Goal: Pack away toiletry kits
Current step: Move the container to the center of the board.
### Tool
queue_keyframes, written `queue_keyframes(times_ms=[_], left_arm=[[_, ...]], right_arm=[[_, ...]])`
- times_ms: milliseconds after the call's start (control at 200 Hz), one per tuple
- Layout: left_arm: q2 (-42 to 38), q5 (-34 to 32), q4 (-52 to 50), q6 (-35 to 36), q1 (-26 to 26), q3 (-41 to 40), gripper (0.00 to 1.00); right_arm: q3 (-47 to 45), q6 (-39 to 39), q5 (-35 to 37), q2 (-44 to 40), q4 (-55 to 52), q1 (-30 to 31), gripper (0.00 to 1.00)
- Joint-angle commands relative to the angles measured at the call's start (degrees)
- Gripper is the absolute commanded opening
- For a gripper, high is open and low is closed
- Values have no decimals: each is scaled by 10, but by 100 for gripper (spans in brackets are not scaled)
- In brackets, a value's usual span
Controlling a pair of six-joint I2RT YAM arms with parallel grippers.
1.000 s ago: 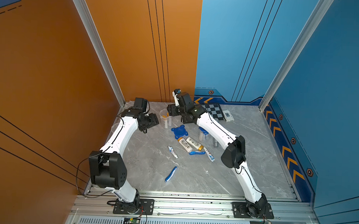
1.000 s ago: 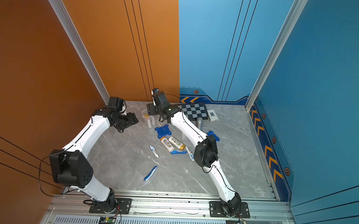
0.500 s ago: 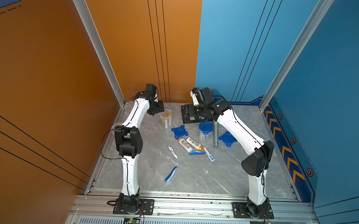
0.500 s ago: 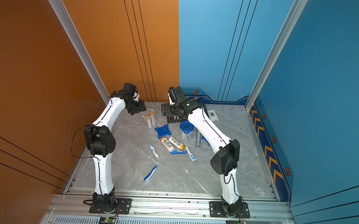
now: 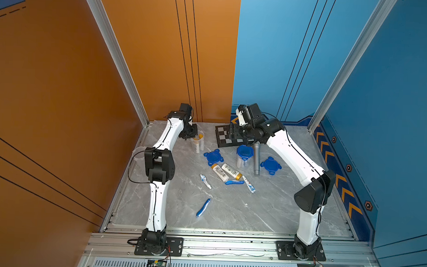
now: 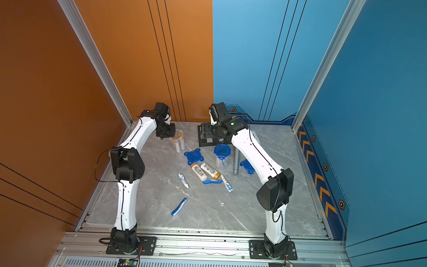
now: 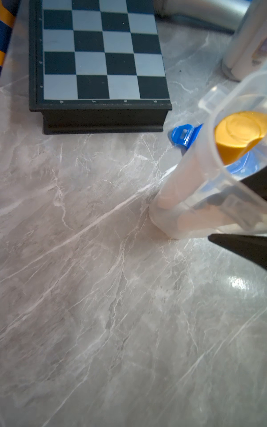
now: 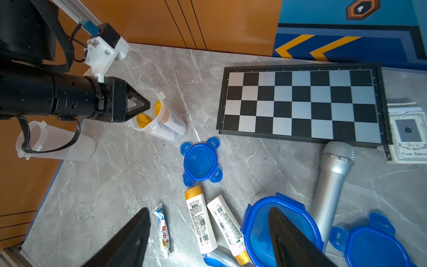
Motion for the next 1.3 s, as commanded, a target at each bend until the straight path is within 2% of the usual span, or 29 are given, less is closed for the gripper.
queue_keyframes(times_ms=[0,225,340,531,751,891,1066,1236,1296], left_arm=[[-9,-16,-16,4,-4,-1,15],[-48,-28,-15,7,-16,-54,8],[-82,-51,-29,6,-30,-84,0],[-132,-94,-111,-25,-58,-127,0],[-244,-118,-124,-111,-92,-298,0],[-286,-125,-105,-156,-101,-370,0],[-318,-120,-84,-199,-97,-414,0],[-336,-98,-74,-200,-101,-439,0],[-340,-92,-74,-199,-101,-442,4]], right_arm=[[-11,-12,7,-14,-12,-2,81],[-26,-10,2,-17,-4,-10,81],[-38,-14,-2,-24,4,-12,81],[-75,-28,-16,-37,16,-7,81],[-127,-98,-53,-45,14,44,79],[-156,-141,-92,-49,14,81,79],[-199,-173,-111,-32,15,113,77],[-236,-182,-122,1,53,140,76],[-234,-162,-137,19,63,141,76]])
